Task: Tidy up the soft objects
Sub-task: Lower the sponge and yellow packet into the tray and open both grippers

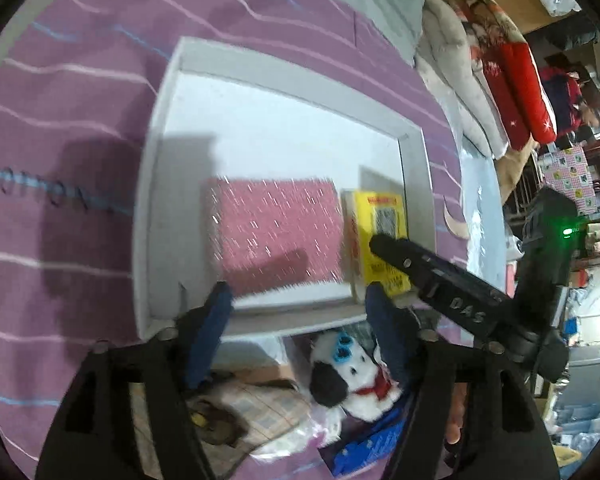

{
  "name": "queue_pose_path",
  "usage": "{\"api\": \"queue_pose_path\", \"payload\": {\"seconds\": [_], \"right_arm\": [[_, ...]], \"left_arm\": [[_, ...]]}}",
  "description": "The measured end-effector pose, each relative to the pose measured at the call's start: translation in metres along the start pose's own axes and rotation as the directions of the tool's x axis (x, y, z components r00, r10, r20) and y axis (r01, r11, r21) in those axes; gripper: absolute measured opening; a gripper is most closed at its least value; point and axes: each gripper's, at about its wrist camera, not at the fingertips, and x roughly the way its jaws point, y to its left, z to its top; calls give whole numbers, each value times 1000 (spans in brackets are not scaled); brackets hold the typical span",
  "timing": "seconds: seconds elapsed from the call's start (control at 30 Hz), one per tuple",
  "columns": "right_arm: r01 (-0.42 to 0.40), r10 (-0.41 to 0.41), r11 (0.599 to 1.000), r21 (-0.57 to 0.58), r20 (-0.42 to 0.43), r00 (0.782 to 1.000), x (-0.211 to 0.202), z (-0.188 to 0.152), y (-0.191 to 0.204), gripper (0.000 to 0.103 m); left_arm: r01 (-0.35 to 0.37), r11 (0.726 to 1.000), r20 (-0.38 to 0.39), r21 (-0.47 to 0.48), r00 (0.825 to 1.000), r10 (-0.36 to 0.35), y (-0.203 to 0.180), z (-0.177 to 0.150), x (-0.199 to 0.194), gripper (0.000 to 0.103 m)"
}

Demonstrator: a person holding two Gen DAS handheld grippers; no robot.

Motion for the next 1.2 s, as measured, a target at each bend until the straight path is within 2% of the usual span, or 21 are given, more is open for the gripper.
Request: {"api": "queue_pose_path", "payload": {"seconds": [0.1, 0.13, 0.23, 0.3, 0.4, 0.53, 0.67, 0.77, 0.9, 1.03, 1.2], "right_arm": [[29, -29, 999, 21, -14, 999, 8, 0, -4, 38], [42, -42, 999, 23, -13, 999, 9, 0, -3, 34], [77, -76, 997, 3, -16, 997, 11, -1, 0, 33], [140, -140, 990, -21, -13, 990, 14, -3, 4, 33], [188, -188, 981, -42, 4, 982, 16, -7, 6, 33], [197, -197, 980, -19, 17, 980, 15, -8, 0, 33], [181, -181, 983, -2, 15, 983, 15, -7, -4, 33], [167, -167, 986, 10, 19, 986, 9, -10, -12, 33], [50, -54, 991, 121, 25, 998, -2, -13, -38, 33], [-106, 104, 959, 262, 24, 994, -15, -18, -60, 33], [-115, 105, 965, 236, 55, 993, -42, -26, -49, 34]], "left_arm": [[-32, 999, 1, -12, 999, 32, 2, 9, 10, 44], [-30, 999, -8, -20, 1000, 29, 3, 12, 16, 41], [-22, 999, -58, -48, 998, 19, 10, 21, 38, 38], [10, 997, -60, -71, 998, -14, 13, 28, 48, 30], [40, 995, -59, -93, 997, -46, 11, 31, 50, 29], [29, 999, -73, -15, 997, -30, -9, 25, 57, 29], [9, 997, -90, 77, 996, -2, -28, 17, 65, 29], [-43, 989, -71, 140, 996, 53, -41, 9, 67, 29], [-80, 983, -47, 166, 995, 89, -47, 3, 65, 29], [-97, 981, -16, 170, 995, 101, -53, -1, 57, 30], [-119, 974, 76, 195, 991, 106, -62, -12, 29, 30]]}}
